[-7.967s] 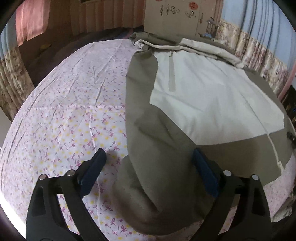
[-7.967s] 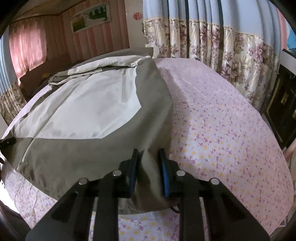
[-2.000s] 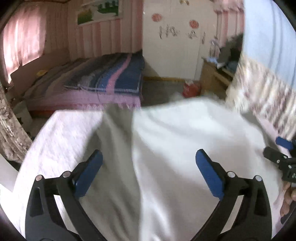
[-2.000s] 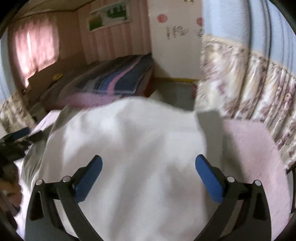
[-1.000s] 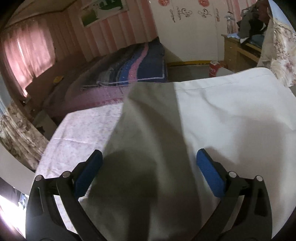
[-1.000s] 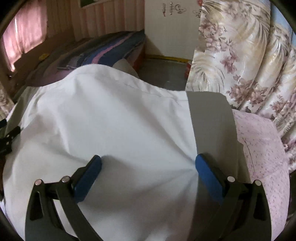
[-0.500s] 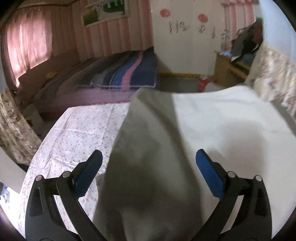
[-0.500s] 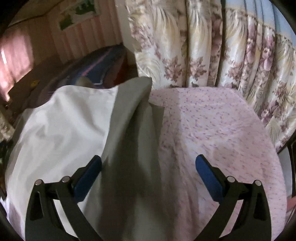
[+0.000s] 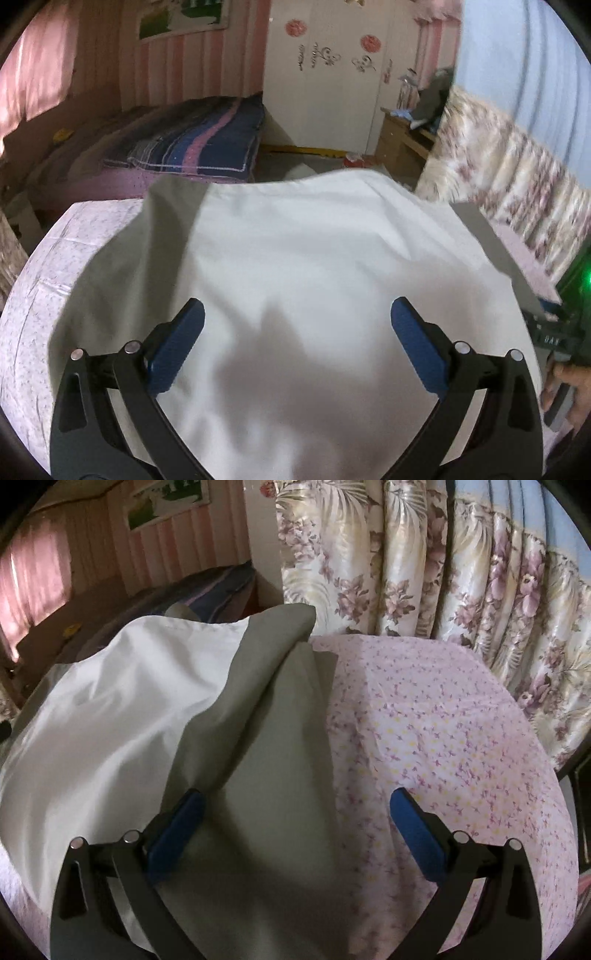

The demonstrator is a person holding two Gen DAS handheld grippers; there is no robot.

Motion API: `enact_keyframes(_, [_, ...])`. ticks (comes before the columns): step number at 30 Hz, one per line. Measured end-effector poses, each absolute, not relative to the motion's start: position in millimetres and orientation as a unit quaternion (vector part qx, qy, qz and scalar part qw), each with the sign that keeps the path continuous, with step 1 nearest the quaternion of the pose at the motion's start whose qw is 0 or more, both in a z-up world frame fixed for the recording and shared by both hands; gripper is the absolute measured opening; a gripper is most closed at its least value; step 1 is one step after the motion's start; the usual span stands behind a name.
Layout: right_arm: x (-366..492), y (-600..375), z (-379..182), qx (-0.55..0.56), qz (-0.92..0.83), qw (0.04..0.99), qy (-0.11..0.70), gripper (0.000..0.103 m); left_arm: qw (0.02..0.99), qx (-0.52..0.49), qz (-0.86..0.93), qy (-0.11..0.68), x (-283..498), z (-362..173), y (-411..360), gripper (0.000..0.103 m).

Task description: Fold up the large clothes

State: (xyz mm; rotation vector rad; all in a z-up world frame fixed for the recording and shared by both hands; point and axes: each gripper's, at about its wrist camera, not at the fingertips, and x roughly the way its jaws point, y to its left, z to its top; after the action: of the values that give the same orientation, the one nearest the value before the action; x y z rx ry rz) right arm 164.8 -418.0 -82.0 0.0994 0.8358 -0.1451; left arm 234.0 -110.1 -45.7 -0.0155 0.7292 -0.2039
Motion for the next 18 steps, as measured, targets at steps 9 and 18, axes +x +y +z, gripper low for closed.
enact_keyframes(9, [170, -420, -89, 0.057, -0.055, 0.904, 0.421, 0.096, 0.924, 0.003, -0.112, 0.365, 221, -77, -146, 0.1])
enact_keyframes(18, [166, -409, -89, 0.067, -0.008, 0.906, 0.417, 0.055, 0.919, 0.015, -0.116, 0.377, 225, -90, -152, 0.1])
